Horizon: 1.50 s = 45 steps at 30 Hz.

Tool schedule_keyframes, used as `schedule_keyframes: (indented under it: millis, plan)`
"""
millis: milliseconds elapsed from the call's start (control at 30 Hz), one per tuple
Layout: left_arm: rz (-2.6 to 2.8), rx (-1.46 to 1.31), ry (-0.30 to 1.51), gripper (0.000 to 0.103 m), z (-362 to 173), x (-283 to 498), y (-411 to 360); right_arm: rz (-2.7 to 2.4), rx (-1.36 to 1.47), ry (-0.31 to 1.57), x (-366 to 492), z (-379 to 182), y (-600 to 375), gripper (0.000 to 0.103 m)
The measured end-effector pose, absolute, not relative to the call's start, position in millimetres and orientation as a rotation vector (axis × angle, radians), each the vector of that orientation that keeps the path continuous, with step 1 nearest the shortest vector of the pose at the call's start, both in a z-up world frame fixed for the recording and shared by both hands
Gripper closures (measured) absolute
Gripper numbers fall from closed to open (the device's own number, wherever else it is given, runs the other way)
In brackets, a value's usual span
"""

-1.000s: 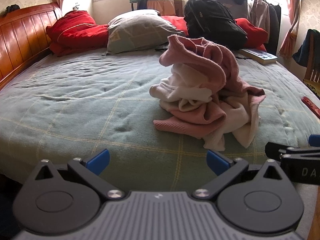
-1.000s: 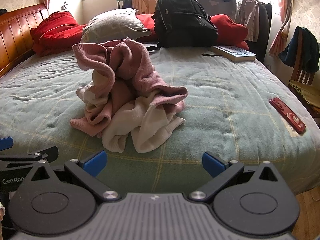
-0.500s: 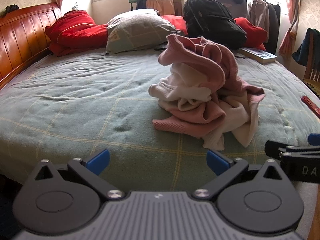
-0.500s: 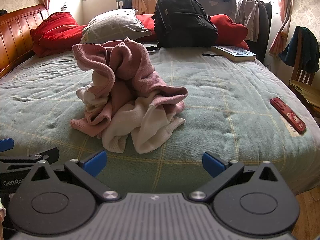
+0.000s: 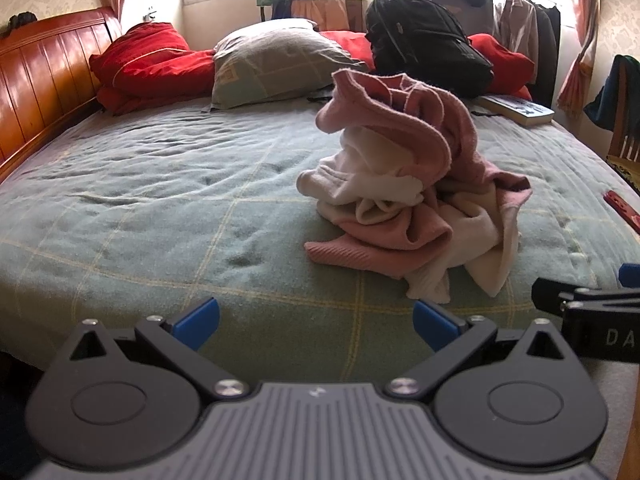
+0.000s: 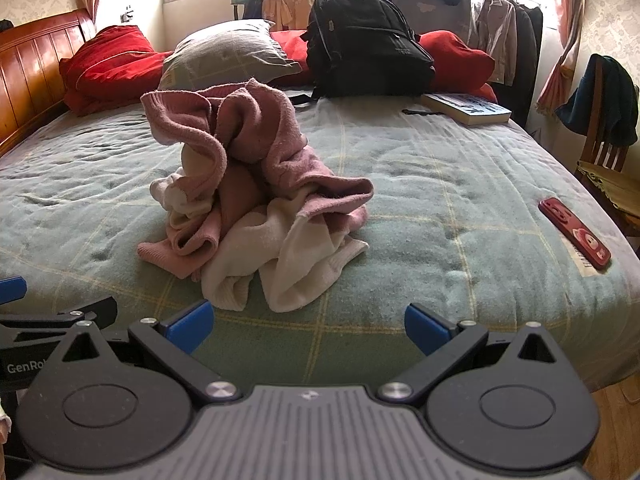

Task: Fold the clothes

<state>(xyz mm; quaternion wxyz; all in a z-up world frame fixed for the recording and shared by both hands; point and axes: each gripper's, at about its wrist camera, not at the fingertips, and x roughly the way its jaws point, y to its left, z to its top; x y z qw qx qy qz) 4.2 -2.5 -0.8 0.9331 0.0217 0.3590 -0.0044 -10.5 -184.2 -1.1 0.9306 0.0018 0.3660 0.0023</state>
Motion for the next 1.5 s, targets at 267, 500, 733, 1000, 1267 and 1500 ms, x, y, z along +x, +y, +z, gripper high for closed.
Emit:
schedule_keyframes:
  millis: [267, 500, 733, 1000, 1267, 1500]
  plan:
    - [-0.005, 0.053, 0.743, 0.001, -2.6, 10.1, -2.7, 0.006, -0.012, 0.75, -4.5, -1.8, -181.8, 0.0]
    - [-0.006, 0.063, 0.743, 0.001, -3.2, 17.6, -5.4, 0.005, -0.016, 0.757, 3.8, -2.6, -182.1, 0.0]
    - [-0.004, 0.075, 0.75, 0.001, -5.5, 29.2, -7.6, 0.01, -0.019, 0.772, 15.7, -5.8, -181.1, 0.0]
    - [-0.006, 0.088, 0.752, 0.001, -8.5, 42.6, -10.5, 0.013, -0.018, 0.786, 29.1, -10.3, -182.8, 0.0]
    - [-0.017, 0.082, 0.756, 0.001, -12.8, 60.6, -12.2, 0.016, -0.025, 0.798, 48.0, -14.0, -184.8, 0.0]
    - [-0.03, 0.067, 0.777, 0.001, -21.1, 80.0, -11.8, 0.028, -0.025, 0.802, 67.4, -19.2, -187.1, 0.0]
